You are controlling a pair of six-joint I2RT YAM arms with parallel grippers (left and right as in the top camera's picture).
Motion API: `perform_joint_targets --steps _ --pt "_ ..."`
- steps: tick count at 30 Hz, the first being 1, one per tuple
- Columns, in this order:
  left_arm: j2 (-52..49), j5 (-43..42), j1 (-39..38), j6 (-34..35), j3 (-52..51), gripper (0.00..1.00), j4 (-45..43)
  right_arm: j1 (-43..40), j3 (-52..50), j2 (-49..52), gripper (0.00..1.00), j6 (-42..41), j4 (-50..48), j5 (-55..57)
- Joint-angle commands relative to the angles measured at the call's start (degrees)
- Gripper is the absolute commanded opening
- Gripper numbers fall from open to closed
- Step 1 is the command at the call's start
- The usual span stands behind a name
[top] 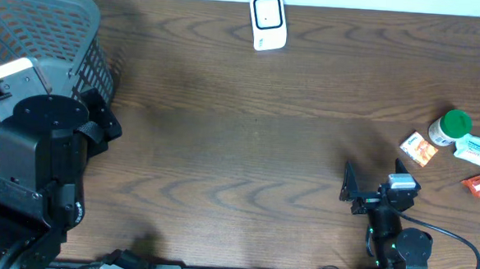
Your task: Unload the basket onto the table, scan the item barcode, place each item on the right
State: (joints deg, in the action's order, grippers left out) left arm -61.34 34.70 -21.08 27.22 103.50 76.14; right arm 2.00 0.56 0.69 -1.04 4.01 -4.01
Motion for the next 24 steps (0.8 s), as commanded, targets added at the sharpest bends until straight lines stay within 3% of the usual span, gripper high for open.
perform_joint_targets --steps 1,12,24 --pt "0.0 0.9 0.2 0.5 -0.3 0.98 0.2 0.7 -0.2 -0.4 0.99 -0.8 0.0 0.7" --pt "0.9 0.9 0.4 0.5 -0.3 0.98 0.1 0.7 -0.2 -0.4 0.99 -0.8 0.0 0.7" --pt "8.9 -1.3 8.7 0.5 -2.1 0.98 -0.1 0.7 -0.2 -0.4 0.99 -0.8 0.0 0.7"
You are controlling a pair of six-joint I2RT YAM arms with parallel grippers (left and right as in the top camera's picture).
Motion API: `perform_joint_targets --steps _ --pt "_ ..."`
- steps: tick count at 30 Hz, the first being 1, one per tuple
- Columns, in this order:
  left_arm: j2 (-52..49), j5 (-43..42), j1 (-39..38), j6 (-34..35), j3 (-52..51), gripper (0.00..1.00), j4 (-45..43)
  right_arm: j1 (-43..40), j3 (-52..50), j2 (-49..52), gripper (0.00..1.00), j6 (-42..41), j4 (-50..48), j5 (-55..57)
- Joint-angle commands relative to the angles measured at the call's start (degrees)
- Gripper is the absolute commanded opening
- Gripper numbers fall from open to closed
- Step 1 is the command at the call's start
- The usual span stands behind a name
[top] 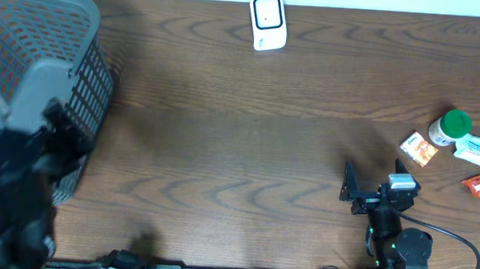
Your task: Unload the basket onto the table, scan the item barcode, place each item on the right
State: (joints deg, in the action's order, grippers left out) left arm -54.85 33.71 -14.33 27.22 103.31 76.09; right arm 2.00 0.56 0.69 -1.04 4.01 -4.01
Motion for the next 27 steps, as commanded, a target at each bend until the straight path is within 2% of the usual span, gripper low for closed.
perform_joint_targets --steps 1,6,19,27 --pt "3.4 -0.3 2.6 0.5 -2.7 0.98 -0.4 0.7 -0.2 -0.4 0.99 -0.8 0.0 0.7" --pt "10.4 -2.1 6.1 0.5 -11.2 0.98 -6.0 0.7 -0.2 -0.4 0.99 -0.8 0.0 0.7" --pt "32.8 -12.2 14.2 0.5 -46.8 0.98 -27.6 0.7 -0.2 -0.4 0.99 -0.8 0.0 0.7" --pt "42.7 -14.1 15.6 0.5 -63.7 0.98 -38.9 0.7 -0.2 -0.4 0.99 -0.8 0.0 0.7"
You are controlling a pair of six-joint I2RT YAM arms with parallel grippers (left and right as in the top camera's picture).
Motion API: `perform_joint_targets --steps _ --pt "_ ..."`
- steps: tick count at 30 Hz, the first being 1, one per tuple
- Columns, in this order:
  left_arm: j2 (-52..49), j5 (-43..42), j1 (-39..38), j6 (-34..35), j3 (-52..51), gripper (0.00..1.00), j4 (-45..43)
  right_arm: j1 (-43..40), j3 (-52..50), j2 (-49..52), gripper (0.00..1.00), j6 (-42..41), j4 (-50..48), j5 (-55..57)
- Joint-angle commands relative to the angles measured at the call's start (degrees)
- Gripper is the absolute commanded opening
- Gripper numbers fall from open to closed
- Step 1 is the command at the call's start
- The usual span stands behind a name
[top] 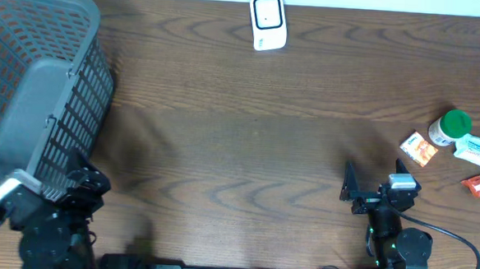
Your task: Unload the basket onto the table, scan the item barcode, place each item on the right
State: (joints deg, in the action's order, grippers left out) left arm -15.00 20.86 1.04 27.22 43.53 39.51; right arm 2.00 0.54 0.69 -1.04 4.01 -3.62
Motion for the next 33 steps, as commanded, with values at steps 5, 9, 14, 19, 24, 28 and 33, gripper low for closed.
perform_joint_targets --steps 5,9,14,19,24,28,33 --pt "6.4 -2.1 0.3 0.5 -11.1 0.98 -8.8 0.7 -0.2 -0.4 0.99 -0.8 0.0 0.3" --pt "7.9 -2.2 0.3 0.5 -15.6 0.98 -13.6 0.7 -0.2 -0.4 0.99 -0.8 0.0 0.3" --pt "10.6 -2.9 0.3 0.5 -21.0 0.98 -18.8 0.7 -0.2 -0.4 0.99 -0.8 0.0 0.3" --pt "12.6 -3.3 0.3 0.5 -25.7 0.98 -21.9 0.7 -0.2 -0.4 0.99 -0.8 0.0 0.3" --pt "13.8 -3.3 0.3 0.5 -30.4 0.98 -25.5 0.7 -0.2 -0.4 0.99 -0.8 0.0 0.3" --pt "14.9 -3.3 0.3 0.5 -33.1 0.98 -26.6 0.7 -0.2 -0.4 0.99 -0.8 0.0 0.3" --pt "14.9 -3.3 0.3 0.5 -35.2 0.98 -27.3 0.7 -0.2 -0.4 0.99 -0.8 0.0 0.3"
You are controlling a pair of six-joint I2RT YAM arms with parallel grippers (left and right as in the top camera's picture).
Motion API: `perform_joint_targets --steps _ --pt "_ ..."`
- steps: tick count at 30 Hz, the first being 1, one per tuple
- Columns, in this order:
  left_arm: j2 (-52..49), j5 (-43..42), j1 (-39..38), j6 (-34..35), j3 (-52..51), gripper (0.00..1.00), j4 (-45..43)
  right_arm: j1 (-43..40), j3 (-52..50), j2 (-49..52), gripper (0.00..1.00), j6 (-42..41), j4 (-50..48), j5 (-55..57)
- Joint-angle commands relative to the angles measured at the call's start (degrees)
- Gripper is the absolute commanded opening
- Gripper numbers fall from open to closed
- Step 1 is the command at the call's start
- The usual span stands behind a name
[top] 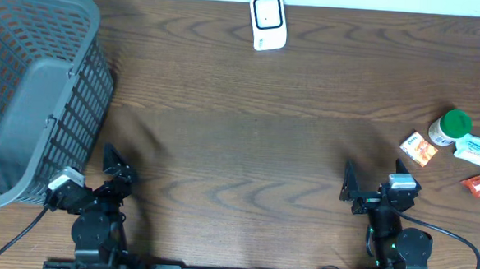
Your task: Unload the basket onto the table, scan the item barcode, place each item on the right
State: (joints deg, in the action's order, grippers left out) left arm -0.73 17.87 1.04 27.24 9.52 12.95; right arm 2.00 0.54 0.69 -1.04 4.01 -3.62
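Note:
The white barcode scanner (268, 22) lies at the far edge of the table, near the middle. The items sit in a cluster at the right edge: a green-capped bottle (451, 127), a small orange box (419, 149), a white packet (479, 151) and a red-orange packet. My right gripper (373, 181) rests low near the front, left of those items, open and empty. At the front left, beside the basket's corner, my left gripper (116, 166) also looks open and holds nothing.
A large grey mesh basket (36, 91) fills the left side of the table, tilted toward the front left. Brown wooden tabletop (248, 135) spans between the two arms. A cable runs off each arm base at the front edge.
The left arm has shifted right along the front edge, and its gripper now shows on the table beside the basket's near corner. The right arm and the items have not moved.
At first the left arm loomed large and close to the camera over the basket's front. It then showed blurred at the lower left, then small by the front edge under the basket. Now it sits low at the front left. Nothing else has changed.

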Motion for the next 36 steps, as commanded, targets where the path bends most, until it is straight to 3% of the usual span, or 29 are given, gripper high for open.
perform_joint_targets --steps 1,19,24,36 --pt "0.6 -0.2 0.3 0.5 -1.7 0.98 -0.7 0.7 -0.2 -0.4 0.99 -0.8 0.0 0.3" --pt "0.7 1.0 0.3 -3.7 -7.6 0.98 -6.4 0.7 -0.2 -0.4 0.99 -0.8 0.0 0.3" --pt "0.7 -0.1 0.3 -8.6 -9.4 0.98 -10.5 0.7 -0.2 -0.4 0.99 -0.8 0.0 0.3" --pt "0.7 -8.7 0.3 -22.4 -9.3 0.98 -9.6 0.7 -0.2 -0.4 0.99 -0.8 0.0 0.3"
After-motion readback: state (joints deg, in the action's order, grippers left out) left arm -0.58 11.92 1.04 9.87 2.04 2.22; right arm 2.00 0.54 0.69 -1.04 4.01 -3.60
